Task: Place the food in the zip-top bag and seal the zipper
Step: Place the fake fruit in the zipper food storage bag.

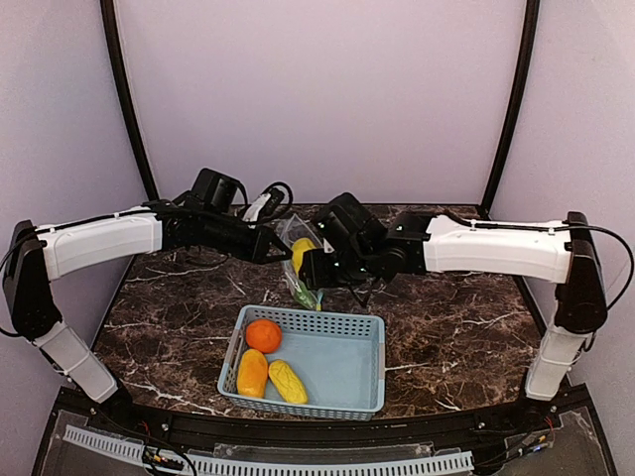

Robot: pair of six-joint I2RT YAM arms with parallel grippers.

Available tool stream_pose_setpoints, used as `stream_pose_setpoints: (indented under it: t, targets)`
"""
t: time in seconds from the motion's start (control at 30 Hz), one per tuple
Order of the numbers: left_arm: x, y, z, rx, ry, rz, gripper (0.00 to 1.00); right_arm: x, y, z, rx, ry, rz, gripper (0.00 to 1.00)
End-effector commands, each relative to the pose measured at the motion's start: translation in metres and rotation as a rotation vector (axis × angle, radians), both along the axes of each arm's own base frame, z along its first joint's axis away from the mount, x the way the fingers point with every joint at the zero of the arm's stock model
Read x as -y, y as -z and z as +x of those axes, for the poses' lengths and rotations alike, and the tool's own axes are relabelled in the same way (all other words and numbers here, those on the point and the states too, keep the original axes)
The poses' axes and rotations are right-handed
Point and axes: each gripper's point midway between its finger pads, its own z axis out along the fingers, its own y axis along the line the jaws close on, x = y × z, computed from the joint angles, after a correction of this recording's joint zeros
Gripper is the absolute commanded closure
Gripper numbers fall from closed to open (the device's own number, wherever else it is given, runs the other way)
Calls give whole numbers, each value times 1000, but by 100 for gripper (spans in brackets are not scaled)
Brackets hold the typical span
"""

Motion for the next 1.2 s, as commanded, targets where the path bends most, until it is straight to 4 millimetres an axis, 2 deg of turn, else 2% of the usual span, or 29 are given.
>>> stream_pose_setpoints:
  t: [0.0,0.23,0.57,0.9,1.03,1.17]
  targets:
    - [9,-22,-11,40,64,-42,99,-2,2,9,8,-11,-62,52]
    - [14,-20,-16,33,89,-47,99,1,9,25,-15,10,-93,51]
    - [14,-17,-16,22,85,-43,99,-12,15,42,13,-25,-121,46]
    - [12,-11,-12,12,63,-18,99,-9,23,42,7,-33,-140,24]
    - [12,-10,-12,11,61,-15,99,-8,21,42,13,-34,-139,24]
    - [12,-9,-12,9,60,-13,99,-9,20,41,13,-40,-130,28]
